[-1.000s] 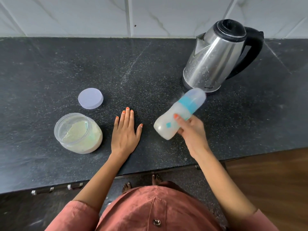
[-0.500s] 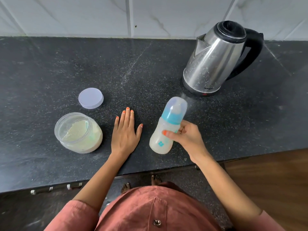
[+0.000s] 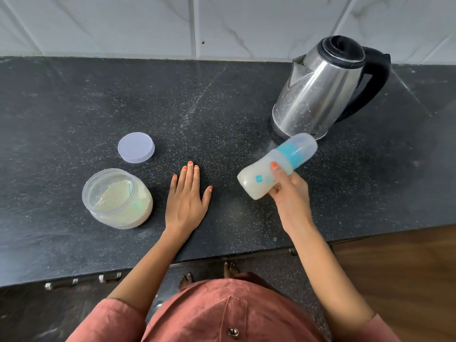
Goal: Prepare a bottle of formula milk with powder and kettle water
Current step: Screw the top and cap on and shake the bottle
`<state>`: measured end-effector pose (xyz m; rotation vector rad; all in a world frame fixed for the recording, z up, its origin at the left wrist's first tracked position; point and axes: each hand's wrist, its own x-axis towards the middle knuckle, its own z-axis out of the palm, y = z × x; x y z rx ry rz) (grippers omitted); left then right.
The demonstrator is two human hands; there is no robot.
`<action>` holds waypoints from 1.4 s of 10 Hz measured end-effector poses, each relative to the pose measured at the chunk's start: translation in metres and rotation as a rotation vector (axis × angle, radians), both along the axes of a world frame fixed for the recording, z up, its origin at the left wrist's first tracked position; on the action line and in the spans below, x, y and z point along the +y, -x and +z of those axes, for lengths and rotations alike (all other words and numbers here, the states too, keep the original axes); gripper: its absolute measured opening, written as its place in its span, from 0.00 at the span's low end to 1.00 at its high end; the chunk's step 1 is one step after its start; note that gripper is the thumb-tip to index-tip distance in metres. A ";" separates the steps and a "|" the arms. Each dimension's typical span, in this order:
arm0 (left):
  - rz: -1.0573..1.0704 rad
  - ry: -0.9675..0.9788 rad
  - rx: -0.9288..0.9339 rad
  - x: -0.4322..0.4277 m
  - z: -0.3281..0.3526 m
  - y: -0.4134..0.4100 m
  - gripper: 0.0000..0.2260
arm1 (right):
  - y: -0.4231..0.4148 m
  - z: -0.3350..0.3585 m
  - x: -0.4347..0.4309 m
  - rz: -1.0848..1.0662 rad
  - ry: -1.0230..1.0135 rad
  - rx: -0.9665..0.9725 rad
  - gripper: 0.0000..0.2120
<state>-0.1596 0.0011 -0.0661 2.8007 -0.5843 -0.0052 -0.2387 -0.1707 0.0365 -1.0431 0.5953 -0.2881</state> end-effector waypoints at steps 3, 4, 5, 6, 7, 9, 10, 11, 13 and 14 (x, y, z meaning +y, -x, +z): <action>0.000 0.004 0.001 0.000 0.000 0.000 0.32 | 0.011 -0.002 0.003 0.182 0.112 0.090 0.09; 0.002 0.009 -0.003 -0.001 0.000 0.000 0.32 | -0.001 -0.002 -0.006 -0.055 -0.100 0.010 0.06; 0.001 0.009 -0.008 0.000 0.001 0.000 0.32 | 0.003 -0.001 0.000 0.144 0.093 0.083 0.07; 0.000 0.002 -0.002 0.000 0.001 0.000 0.33 | 0.010 0.000 0.001 0.282 0.214 0.127 0.09; 0.001 0.004 -0.005 0.000 0.001 0.000 0.32 | -0.001 0.003 -0.006 0.025 -0.045 0.018 0.09; 0.000 0.003 -0.003 0.000 0.001 0.000 0.32 | 0.008 0.001 0.010 0.263 0.139 0.085 0.08; 0.000 0.002 0.001 -0.001 0.001 0.000 0.32 | 0.008 0.001 0.007 0.246 0.151 0.080 0.08; 0.005 0.010 0.000 0.000 0.000 0.000 0.32 | -0.003 0.003 -0.001 -0.029 -0.089 -0.023 0.07; 0.001 0.006 0.003 0.000 0.000 0.000 0.32 | 0.011 0.001 0.011 0.332 0.207 0.111 0.09; 0.001 0.002 0.001 0.000 0.000 0.000 0.33 | 0.003 0.004 0.003 0.121 0.042 0.034 0.08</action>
